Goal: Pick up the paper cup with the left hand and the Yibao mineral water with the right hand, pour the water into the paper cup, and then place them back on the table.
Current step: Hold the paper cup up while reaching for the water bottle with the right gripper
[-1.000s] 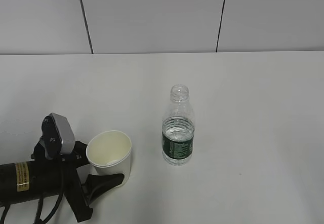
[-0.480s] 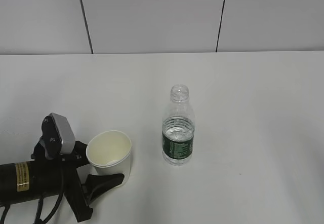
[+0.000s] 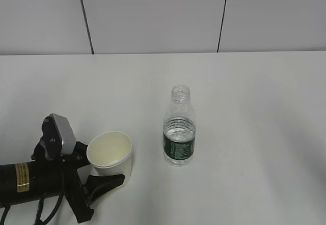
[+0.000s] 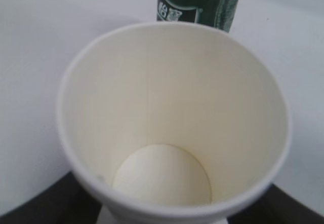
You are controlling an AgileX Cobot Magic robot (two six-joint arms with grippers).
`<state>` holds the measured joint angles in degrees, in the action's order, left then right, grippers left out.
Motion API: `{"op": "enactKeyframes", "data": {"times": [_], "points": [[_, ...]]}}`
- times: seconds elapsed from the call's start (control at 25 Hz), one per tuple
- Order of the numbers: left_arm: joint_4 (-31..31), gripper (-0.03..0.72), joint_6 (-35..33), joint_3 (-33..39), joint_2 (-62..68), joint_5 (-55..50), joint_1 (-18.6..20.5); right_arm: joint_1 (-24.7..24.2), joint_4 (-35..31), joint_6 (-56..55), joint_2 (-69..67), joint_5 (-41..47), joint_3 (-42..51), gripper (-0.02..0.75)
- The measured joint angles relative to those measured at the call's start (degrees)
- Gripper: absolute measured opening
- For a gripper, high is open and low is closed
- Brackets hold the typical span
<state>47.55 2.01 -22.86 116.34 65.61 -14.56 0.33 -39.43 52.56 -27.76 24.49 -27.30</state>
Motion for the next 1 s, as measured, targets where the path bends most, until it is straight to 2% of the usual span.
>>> {"op": "enactKeyframes", "data": {"times": [0.24, 0.4, 0.48, 0.56, 0.72, 1.0], "points": [[-0.1, 0.465, 0.0, 0.0, 0.0, 0.0, 0.0, 1.7, -20.9, 21.3, -7.8, -4.7, 2.0, 0.592], [-0.1, 0.465, 0.0, 0.0, 0.0, 0.0, 0.0, 2.2, -39.1, 38.2, -11.5, -6.8, 5.7, 0.592], [-0.1, 0.465, 0.0, 0.0, 0.0, 0.0, 0.0, 2.2, -50.8, 49.8, -12.8, -7.4, 7.1, 0.592], [-0.1, 0.465, 0.0, 0.0, 0.0, 0.0, 0.0, 2.2, -58.1, 59.3, -13.9, -7.5, 8.0, 0.592], [-0.1, 0.465, 0.0, 0.0, 0.0, 0.0, 0.0, 2.2, -61.9, 67.4, -17.3, -5.2, 9.1, 0.592], [-0.1, 0.465, 0.0, 0.0, 0.0, 0.0, 0.0, 2.2, -62.2, 72.6, -26.1, 1.8, 9.2, 0.592]]}}
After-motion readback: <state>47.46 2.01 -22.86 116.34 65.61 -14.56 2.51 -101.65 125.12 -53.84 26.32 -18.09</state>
